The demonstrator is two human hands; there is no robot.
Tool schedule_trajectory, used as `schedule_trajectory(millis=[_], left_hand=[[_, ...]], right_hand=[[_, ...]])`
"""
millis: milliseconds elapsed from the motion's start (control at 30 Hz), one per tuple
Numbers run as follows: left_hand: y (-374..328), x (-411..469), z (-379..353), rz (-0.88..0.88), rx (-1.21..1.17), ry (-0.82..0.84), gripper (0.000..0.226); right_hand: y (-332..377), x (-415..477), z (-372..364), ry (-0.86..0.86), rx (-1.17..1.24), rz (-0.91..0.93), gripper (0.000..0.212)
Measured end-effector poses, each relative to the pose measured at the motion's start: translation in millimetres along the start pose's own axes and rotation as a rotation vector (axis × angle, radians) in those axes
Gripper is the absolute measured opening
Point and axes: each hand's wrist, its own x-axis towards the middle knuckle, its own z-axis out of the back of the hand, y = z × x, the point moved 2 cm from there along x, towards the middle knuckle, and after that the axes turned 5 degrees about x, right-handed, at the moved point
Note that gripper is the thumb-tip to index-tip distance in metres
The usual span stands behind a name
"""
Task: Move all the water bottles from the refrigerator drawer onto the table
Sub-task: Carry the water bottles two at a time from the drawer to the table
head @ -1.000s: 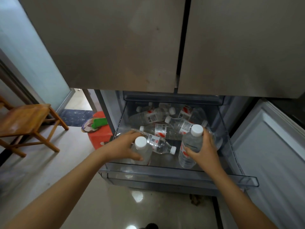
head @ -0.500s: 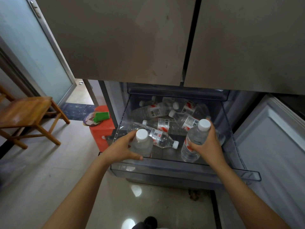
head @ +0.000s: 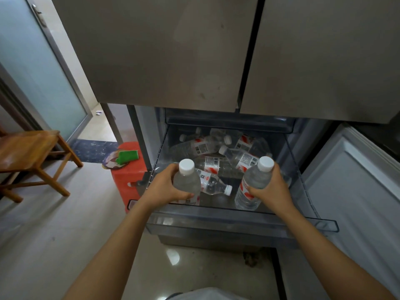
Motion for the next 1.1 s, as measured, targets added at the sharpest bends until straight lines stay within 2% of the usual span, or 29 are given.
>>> schedule_trajectory(millis=[167,333,533,733,833,1100], left_hand=[[-12,-1,8,-0.012,-0.177,-0.183,0.058],[-38,1,30,-0.099,-0.250,-0.268,0.051],[-77,-2,71,-0.170,-0.478,-0.400,0.047],[-87,-20,108,-0.185,-0.607,-0.668,0.029],[-76,-38,133,-0.146,-0.562,-0.768,0.020],[-18,-113,186,0.064,-0.481,-1.089,0.026]], right_hand=[[16,-11,5,-0.059,0.010,0.033,0.074],[44,-14,9,-0.093,0.028,0.103,0.071],[121,-6,26,0.033,0.019,0.267,0.071],[191,1,22,0.114,0.237,0.394,0.065],[222,0,1,0.227,0.257,0.455,0.068],[262,-18,-90,0.488,0.381,0.529,0.069]])
